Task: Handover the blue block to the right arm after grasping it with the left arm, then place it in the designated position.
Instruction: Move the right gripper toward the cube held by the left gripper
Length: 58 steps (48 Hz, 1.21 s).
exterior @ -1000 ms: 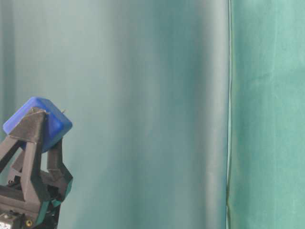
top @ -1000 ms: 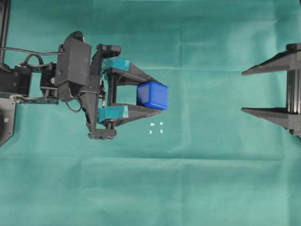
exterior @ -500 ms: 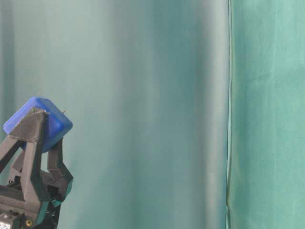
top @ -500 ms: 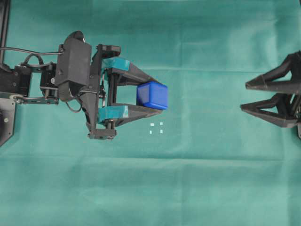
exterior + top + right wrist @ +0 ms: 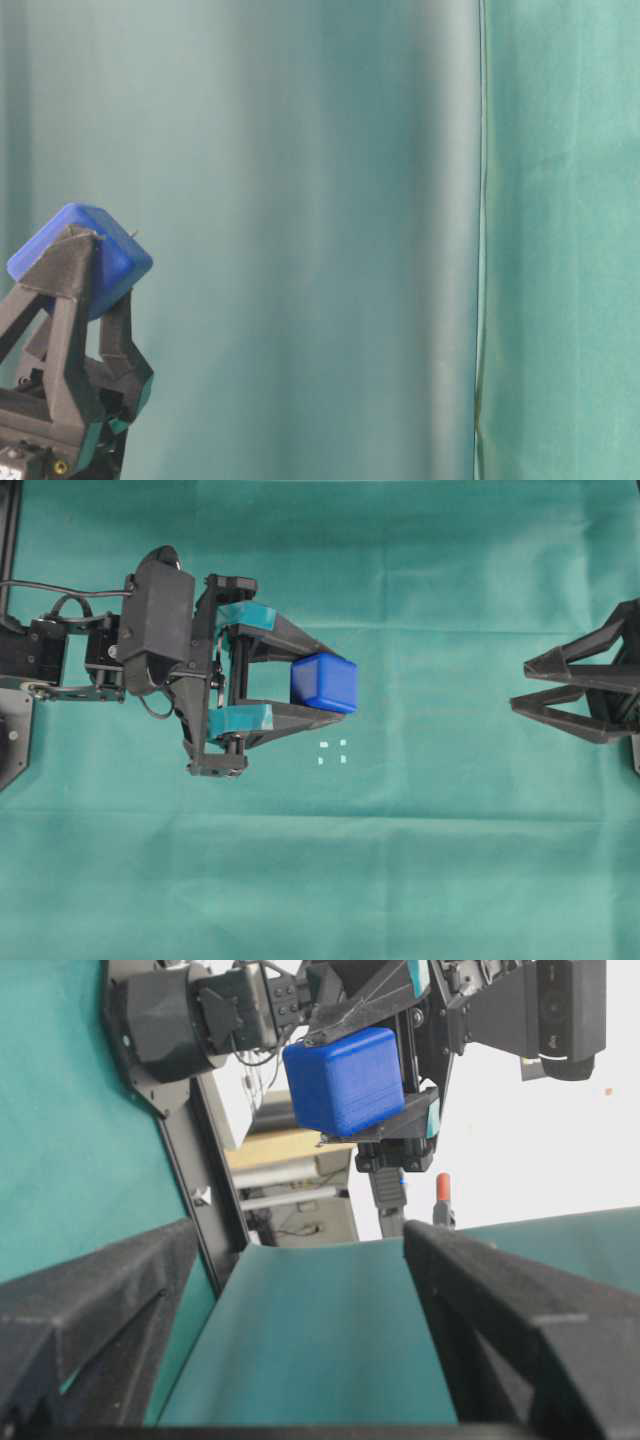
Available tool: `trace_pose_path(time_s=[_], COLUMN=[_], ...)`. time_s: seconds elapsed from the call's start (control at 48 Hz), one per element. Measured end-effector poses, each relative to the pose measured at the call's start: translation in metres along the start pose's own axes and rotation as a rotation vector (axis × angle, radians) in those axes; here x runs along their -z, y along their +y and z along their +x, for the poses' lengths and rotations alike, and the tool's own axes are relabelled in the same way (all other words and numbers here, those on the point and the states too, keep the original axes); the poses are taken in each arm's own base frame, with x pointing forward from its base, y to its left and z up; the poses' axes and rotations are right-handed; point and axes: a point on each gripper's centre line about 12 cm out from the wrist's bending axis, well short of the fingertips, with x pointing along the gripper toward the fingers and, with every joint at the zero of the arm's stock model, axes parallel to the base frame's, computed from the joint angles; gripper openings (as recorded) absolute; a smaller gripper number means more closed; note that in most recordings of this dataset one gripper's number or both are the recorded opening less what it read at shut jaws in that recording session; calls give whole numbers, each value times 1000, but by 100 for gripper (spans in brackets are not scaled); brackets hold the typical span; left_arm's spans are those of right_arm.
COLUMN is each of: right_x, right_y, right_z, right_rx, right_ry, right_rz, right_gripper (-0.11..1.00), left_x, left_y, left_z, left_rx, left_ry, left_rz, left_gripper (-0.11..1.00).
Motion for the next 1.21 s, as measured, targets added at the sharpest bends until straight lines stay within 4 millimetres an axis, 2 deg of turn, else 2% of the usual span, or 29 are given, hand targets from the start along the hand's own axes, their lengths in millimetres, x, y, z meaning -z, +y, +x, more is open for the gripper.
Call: trace_pose_path(time_s=[1.041, 1.208], right_x=[-1, -2], right_y=[-1, -5], right_z=[1, 8], right_rx=[4, 0], right_ry=[-7, -9], right_rz=[-3, -8], right_gripper=[91, 91], left_x=[0, 1], left_y=[0, 0], left_z=[0, 0], left_rx=[0, 0], left_ry=[2, 8], left_rz=[-2, -2], left_gripper=[47, 47])
